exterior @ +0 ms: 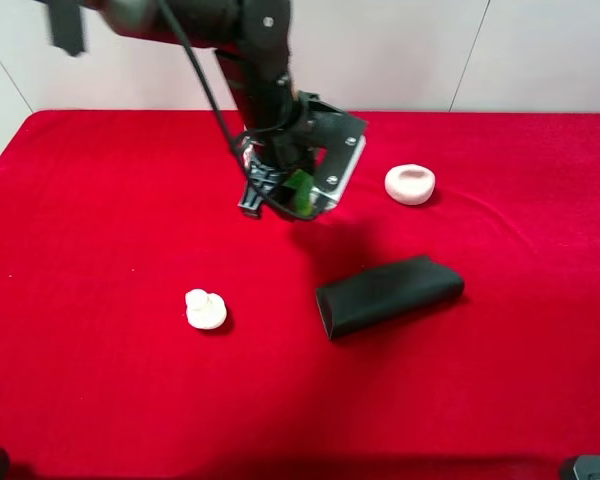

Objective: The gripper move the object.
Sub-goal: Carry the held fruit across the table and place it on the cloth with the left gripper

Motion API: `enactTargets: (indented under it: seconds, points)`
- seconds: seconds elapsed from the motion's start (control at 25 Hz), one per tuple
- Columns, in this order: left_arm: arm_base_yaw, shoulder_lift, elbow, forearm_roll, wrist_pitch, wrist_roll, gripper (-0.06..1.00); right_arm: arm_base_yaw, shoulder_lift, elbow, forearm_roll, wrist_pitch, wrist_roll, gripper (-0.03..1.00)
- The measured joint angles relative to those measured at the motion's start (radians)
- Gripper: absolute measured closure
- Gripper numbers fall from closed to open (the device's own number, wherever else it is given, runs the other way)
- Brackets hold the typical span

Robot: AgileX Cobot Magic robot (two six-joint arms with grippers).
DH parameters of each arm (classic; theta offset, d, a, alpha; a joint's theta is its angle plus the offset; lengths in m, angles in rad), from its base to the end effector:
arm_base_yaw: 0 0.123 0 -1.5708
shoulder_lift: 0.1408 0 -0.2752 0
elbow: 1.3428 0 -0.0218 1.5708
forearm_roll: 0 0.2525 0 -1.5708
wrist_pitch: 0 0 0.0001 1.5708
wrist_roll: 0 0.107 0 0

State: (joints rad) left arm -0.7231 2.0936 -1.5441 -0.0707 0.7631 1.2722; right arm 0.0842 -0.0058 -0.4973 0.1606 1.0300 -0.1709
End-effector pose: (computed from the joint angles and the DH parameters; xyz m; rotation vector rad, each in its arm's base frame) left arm 0.3275 -0.2960 0.1461 2.3141 1.5644 0.0544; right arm 0.0198 0.0164 0.2740 -0.2595 1.9861 0.1356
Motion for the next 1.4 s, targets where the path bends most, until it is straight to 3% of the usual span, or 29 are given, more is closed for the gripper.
enactTargets:
  seconds: [0.4, 1.4]
  points:
    - [-0.075, 0.146, -0.185, -0.001, 0.056, -0.001, 0.33, 0.000, 0.000, 0.000, 0.000, 0.000, 0.000, 0.27]
    - [-0.080, 0.222, -0.207, -0.004, 0.072, -0.001, 0.33, 0.000, 0.000, 0.000, 0.003, 0.000, 0.000, 0.27]
